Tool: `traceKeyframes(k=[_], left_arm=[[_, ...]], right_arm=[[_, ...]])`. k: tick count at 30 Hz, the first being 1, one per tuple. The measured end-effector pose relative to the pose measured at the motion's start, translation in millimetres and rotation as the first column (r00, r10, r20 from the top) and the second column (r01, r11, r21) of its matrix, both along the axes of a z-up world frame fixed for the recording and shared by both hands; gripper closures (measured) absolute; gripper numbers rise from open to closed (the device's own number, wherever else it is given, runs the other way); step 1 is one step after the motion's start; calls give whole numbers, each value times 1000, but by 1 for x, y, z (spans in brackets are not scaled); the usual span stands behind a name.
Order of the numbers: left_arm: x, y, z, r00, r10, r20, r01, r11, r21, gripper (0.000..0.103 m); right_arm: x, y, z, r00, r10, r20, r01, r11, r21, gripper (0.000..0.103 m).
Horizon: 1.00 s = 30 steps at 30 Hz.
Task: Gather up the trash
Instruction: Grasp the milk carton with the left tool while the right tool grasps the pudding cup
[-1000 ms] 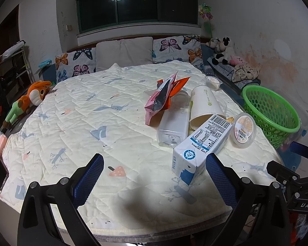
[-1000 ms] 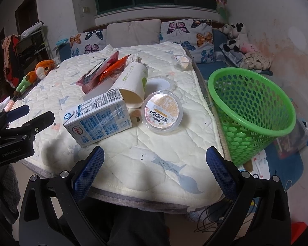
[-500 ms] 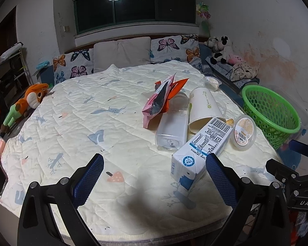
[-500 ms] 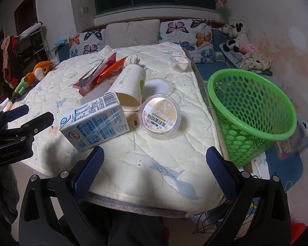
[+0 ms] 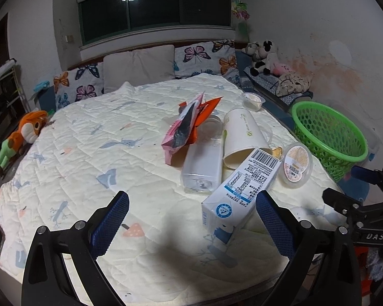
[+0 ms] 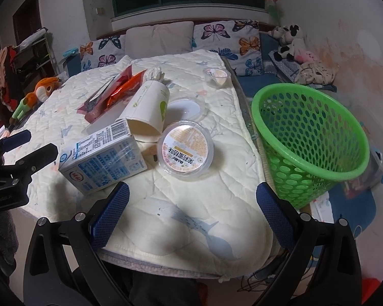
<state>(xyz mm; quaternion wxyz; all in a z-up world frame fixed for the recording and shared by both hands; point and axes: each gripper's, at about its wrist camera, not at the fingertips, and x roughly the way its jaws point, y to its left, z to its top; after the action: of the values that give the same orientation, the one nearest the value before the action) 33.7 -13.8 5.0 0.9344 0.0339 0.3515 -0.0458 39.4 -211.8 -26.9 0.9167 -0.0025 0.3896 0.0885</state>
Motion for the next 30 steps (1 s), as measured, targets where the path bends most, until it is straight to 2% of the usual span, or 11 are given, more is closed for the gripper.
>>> traceKeyframes(k=[9,21,25,30], left_arm=[[10,-10,-1,996,-87,7,87,996,7,7],[29,-25,-8,975,-220,-27,220,975,11,9],[33,-33,-11,965,-259,-36,260,965,36,19],[41,-39,-17,953,-297,-64,300,953,44,23]], right_arm=[[12,-2,-6,1000,-1,-27,1,1000,17,5],[28,-6,-13,999,3,-48,-1,1000,27,6],[32,-5,-14,999,12,-50,-10,1000,27,6],[37,-5,-16,998,16,-53,-15,1000,23,7]])
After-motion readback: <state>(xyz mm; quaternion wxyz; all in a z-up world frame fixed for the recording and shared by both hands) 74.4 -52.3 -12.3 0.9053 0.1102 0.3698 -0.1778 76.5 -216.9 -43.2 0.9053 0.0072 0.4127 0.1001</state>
